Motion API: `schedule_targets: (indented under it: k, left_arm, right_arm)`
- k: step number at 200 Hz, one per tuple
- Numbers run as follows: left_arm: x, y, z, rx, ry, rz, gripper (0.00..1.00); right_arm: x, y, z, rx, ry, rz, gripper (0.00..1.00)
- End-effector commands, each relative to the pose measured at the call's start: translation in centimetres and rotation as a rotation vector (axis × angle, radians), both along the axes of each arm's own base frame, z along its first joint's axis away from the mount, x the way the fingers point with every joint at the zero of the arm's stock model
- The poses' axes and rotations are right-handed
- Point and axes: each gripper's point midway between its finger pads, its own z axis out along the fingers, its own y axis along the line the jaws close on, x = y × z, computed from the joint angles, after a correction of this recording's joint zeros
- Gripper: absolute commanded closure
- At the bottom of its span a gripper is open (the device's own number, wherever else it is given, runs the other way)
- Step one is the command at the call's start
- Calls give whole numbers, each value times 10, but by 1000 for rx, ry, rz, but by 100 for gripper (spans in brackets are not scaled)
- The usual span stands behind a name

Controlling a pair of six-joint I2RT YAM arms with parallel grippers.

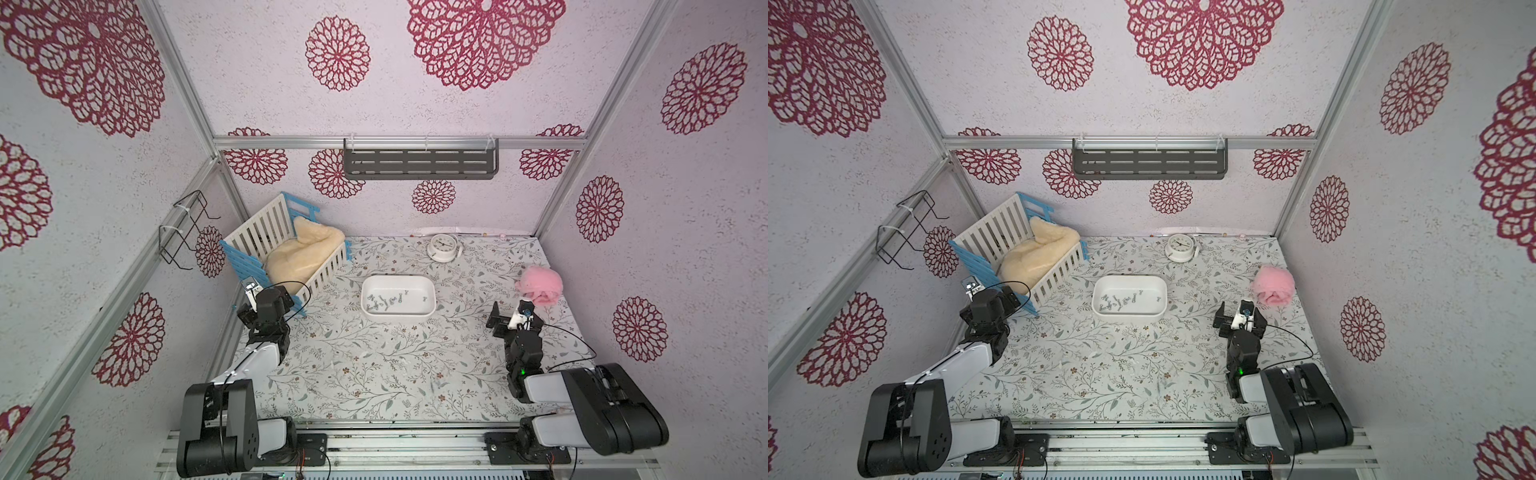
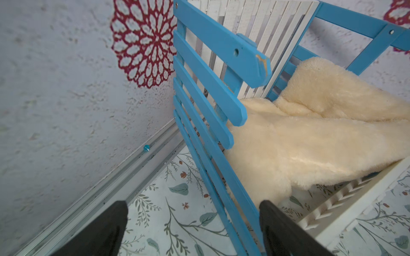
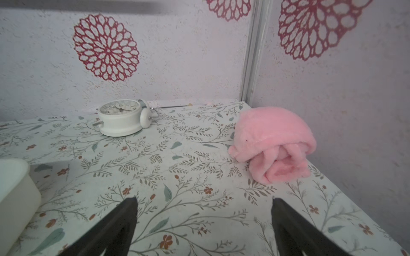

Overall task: Put the screws on the desktop into the storage box
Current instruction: Reset both arms

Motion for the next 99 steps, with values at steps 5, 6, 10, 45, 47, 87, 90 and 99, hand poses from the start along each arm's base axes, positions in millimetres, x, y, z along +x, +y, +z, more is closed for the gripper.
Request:
schedule_targets:
  k: [5,6,10,45,47,87,90,99]
  left_arm:
    - [1,7,25,68,-76,13,2]
    - [1,7,25,70,-73,14,2]
    - [-4,9,22,79,-64,27,2]
    - [2,14,-12,88,-10,69,2]
    - [3,14,-12,93,-3,72,3]
    - [16,-9,-28,91,-19,-94,3]
    - [15,-11,-30,95,-26,-103,3]
    - [17,-15,-29,129,-84,-135,3]
  right_arm:
    - [19,11,26,-3,-101,80,1]
    - [19,11,26,-2,-105,81,1]
    - [19,10,27,-1,-108,75,1]
    - [20,4,24,23,-92,69,1]
    - [20,4,24,24,-90,69,1]
    - [19,3,25,25,-101,67,1]
    - [19,3,24,26,-97,66,1]
    - [19,3,25,26,-101,66,1]
